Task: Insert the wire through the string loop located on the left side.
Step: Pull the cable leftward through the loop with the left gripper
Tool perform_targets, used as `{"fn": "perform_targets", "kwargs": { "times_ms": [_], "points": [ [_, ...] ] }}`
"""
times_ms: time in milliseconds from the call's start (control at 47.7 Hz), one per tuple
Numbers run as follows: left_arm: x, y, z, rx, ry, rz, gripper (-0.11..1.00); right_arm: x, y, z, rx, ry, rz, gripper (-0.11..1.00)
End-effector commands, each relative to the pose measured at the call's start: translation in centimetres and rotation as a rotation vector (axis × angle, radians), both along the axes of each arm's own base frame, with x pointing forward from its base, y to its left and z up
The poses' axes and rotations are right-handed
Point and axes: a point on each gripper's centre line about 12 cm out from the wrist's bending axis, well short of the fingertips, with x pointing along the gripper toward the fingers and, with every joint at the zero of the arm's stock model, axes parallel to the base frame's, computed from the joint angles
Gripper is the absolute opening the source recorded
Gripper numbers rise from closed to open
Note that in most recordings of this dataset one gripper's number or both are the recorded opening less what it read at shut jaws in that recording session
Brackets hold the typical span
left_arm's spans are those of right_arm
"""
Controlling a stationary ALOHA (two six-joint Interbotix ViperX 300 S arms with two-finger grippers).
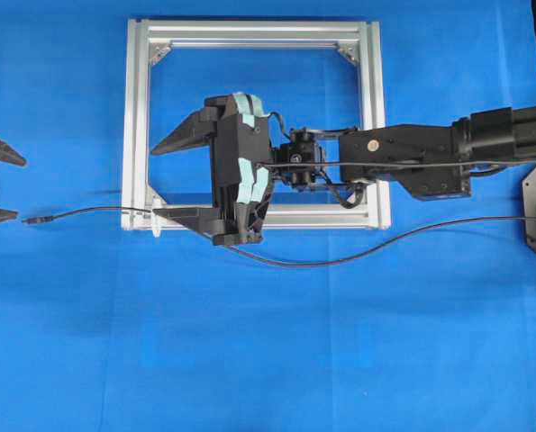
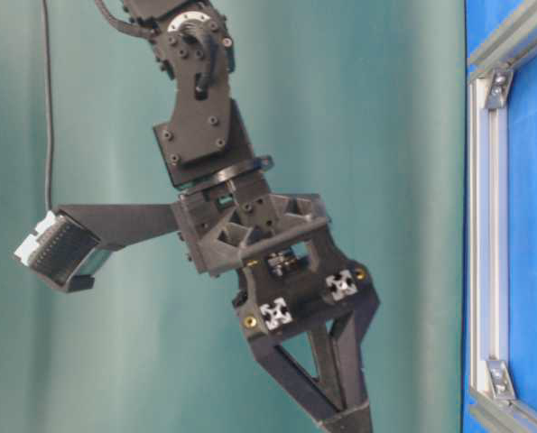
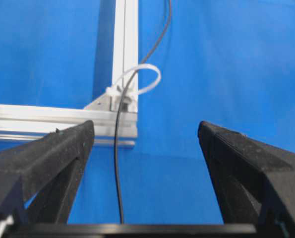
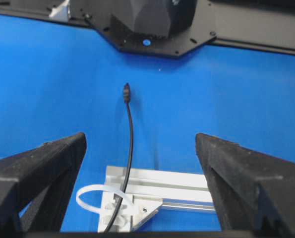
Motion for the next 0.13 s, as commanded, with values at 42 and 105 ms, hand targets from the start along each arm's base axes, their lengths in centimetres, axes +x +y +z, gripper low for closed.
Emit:
{"fn": "perform_targets", "kwargs": {
  "times_ms": [42,105],
  "points": [
    [0.17,0.0,0.62,0.001,-0.017,0.0,0.81,-0.21,-0.15,2.73,0.002,-0.06,-0.004,0.94],
    [0.18,0.0,0.64,0.002,-0.018,0.0,0.81,-0.24,-0.08,2.67,0.002,-0.058,-0.003,0.94]
  ]
}}
